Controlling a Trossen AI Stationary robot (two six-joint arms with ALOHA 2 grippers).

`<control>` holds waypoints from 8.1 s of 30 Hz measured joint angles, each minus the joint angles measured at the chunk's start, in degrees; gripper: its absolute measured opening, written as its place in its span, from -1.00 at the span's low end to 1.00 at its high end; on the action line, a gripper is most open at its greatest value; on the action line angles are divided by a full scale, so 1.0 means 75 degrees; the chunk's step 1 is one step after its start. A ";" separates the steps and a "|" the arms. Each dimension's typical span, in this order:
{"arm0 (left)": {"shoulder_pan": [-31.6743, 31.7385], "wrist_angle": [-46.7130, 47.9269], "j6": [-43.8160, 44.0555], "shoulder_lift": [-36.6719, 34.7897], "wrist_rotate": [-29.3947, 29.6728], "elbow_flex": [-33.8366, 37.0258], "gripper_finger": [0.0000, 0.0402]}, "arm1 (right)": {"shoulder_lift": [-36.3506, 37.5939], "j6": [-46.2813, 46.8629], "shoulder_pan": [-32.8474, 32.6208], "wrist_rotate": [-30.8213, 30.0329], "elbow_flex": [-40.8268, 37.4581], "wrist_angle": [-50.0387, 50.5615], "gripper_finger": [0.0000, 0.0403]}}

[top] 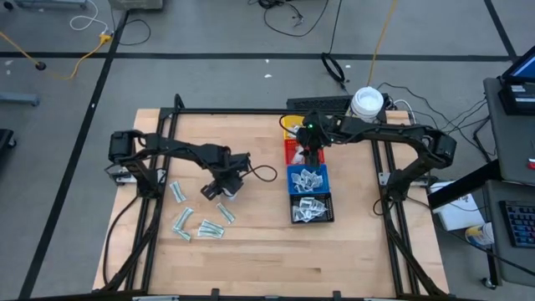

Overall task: Pick & Place First Aid Supplies
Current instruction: Put the green bandage pack into the red bin

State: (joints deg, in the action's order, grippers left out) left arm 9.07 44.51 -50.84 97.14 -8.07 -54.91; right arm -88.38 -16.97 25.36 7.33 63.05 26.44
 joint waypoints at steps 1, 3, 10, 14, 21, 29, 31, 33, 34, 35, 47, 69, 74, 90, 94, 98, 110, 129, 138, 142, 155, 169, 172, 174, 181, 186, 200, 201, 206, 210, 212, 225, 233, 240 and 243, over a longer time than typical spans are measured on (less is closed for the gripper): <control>-0.0048 -0.0124 0.0083 0.0000 0.0003 0.0127 0.04 | 0.0000 0.0003 0.0000 -0.0003 0.0000 -0.0003 -0.02; -0.0133 -0.0339 0.0273 -0.0018 0.0108 0.0307 0.04 | 0.0000 0.0004 -0.0015 -0.0006 0.0000 -0.0005 -0.02; -0.0249 -0.0626 0.0427 -0.0026 0.0450 0.0373 -0.21 | 0.0000 0.0003 -0.0156 -0.0009 0.0000 -0.0012 -0.03; -0.0222 -0.0657 0.0468 -0.0026 0.0421 0.0378 -0.69 | 0.0000 0.0006 -0.0292 -0.0009 0.0000 -0.0024 -0.03; 0.0569 -0.1598 0.2170 -0.0430 -0.1177 0.0548 -0.98 | 0.0148 0.0939 -0.0350 0.0028 -0.0006 -0.0283 -0.03; 0.1397 -0.6548 0.5129 -0.1886 -0.1501 0.2147 -0.99 | 0.0506 0.1305 -0.0394 0.0427 -0.0006 -0.1931 -0.03; 0.1536 -0.7985 0.5822 -0.2150 -0.1422 0.2594 -0.99 | 0.0504 0.1488 -0.0417 0.0532 -0.0017 -0.2652 -0.03; 0.1629 -0.9148 0.6419 -0.2274 -0.1385 0.2900 -0.99 | 0.0514 0.1680 -0.0443 0.0739 -0.0006 -0.3173 -0.03; 0.1660 -0.9729 0.6674 -0.2255 -0.1290 0.2983 -0.99 | 0.0517 0.1762 -0.0443 0.0840 -0.0006 -0.3432 -0.03; 0.1716 -1.0040 0.6872 -0.2263 -0.1275 0.3070 -0.99 | 0.0513 0.1806 -0.0443 0.0851 -0.0006 -0.3699 -0.03; 0.1756 -1.0532 0.7164 -0.2160 -0.0688 0.2249 -1.00 | 0.0369 0.2772 -0.0617 0.1063 -0.0002 -0.5253 -0.03; 0.1484 -0.9017 0.7419 -0.1332 -0.0564 0.0990 -0.79 | 0.0268 0.2064 -0.0476 0.0863 -0.0006 -0.3788 -0.99; 0.1485 -0.7190 0.7419 -0.1335 -0.0790 0.0990 -0.44 | 0.0367 0.1202 -0.0133 0.0835 -0.0002 -0.2515 -0.99; 0.1098 -0.3228 0.5662 -0.1341 -0.1330 0.0993 -0.15 | -0.0080 -0.1785 0.0664 0.0189 -0.0013 0.0217 -0.88; 0.0913 -0.2439 0.4983 -0.1343 -0.1335 0.0993 -0.15 | -0.0067 -0.1529 0.0714 0.0224 0.0000 0.0189 -0.57; 0.0734 -0.1834 0.4172 -0.1421 -0.1401 0.0993 -0.11 | -0.0067 -0.1258 0.0730 0.0070 0.0000 0.0225 -0.14; 0.0332 0.0289 0.1510 -0.1458 -0.1443 0.0998 0.39 | -0.0067 -0.0897 0.0703 0.0023 -0.0003 0.0189 0.45; -0.0120 -0.0717 0.1358 -0.0962 -0.1079 0.1346 -0.27 | -0.0067 -0.0627 0.0699 -0.0003 -0.0003 0.0078 0.27; 0.0004 -0.0721 0.1740 -0.0962 -0.1093 0.1346 -0.96 | -0.0064 -0.0627 0.0699 -0.0006 -0.0003 -0.0246 0.18; 0.0436 -0.1318 0.2872 -0.1064 -0.1195 0.1349 -0.98 | -0.0064 -0.0239 0.0698 0.0010 -0.0003 -0.0247 0.15; 0.2182 -0.7792 0.6384 -0.1320 -0.1516 0.1346 -0.99 | -0.0064 0.1077 0.0705 0.1255 -0.0006 -0.0919 0.25; 0.2252 -1.0599 0.7608 -0.1263 -0.1252 0.0772 -1.00 | -0.0064 0.2743 0.0240 0.2658 -0.0006 -0.4194 0.25; 0.2134 -1.0274 0.7439 -0.1238 -0.1096 0.0459 -1.00 | -0.0064 0.2765 0.0008 0.2587 -0.0006 -0.4547 0.25; 0.2061 -1.0042 0.7279 -0.1161 -0.1013 0.0255 -1.00 | -0.0063 0.2755 -0.0117 0.2253 -0.0006 -0.4761 0.23; 0.1966 -0.9625 0.7241 -0.1134 -0.0936 0.0206 -1.00 | -0.0061 0.2703 -0.0269 0.1787 -0.0006 -0.5102 -0.38; 0.1964 -0.9891 0.7448 -0.1131 -0.0945 0.0209 -0.99 | -0.0042 0.2441 -0.0287 0.1789 -0.0004 -0.4832 -0.94; 0.1942 -0.6754 0.7279 -0.1145 -0.1731 0.0206 -0.32 | 0.0029 0.0272 0.0268 0.1522 -0.0012 -0.0914 -1.00; 0.1921 -0.6399 0.7114 -0.1145 -0.1711 0.0206 -0.28 | 0.0029 -0.0050 0.0268 0.1194 -0.0012 -0.0671 -1.00; 0.1718 -0.4864 0.6248 -0.1145 -0.1717 0.0206 -0.15 | 0.0029 -0.1172 0.0274 0.0184 -0.0012 -0.0262 -1.00; 0.1584 -0.3797 0.5602 -0.1145 -0.1707 0.0206 -0.10 | 0.0029 -0.1612 0.0297 -0.0091 -0.0009 -0.0114 -0.99; 0.1526 -0.3385 0.5415 -0.1145 -0.1717 0.0209 -0.10 | 0.0029 -0.1748 0.0262 -0.0392 -0.0006 -0.0153 -0.94; 0.1470 -0.2678 0.5271 -0.1145 -0.1688 0.0209 -0.09 | 0.0020 -0.1649 0.0254 -0.0803 -0.0006 -0.0014 -0.04; 0.1054 -0.2194 0.3641 -0.1188 -0.2725 0.0209 -0.09 | 0.0020 -0.0913 0.0254 -0.0807 -0.0006 -0.0095 0.25; 0.0284 -0.0688 0.1497 -0.1189 -0.2472 0.0209 -0.09 | 0.0020 -0.0629 0.0254 -0.0764 -0.0006 -0.0178 0.24; -0.0121 -0.0214 0.1049 -0.1189 -0.1988 0.0209 -0.09 | 0.0020 -0.0627 0.0254 -0.0761 -0.0006 -0.0178 0.23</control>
State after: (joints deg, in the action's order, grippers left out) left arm 8.16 42.90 -42.98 88.23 -22.98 -53.34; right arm -88.23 -21.67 27.27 1.63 63.00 25.10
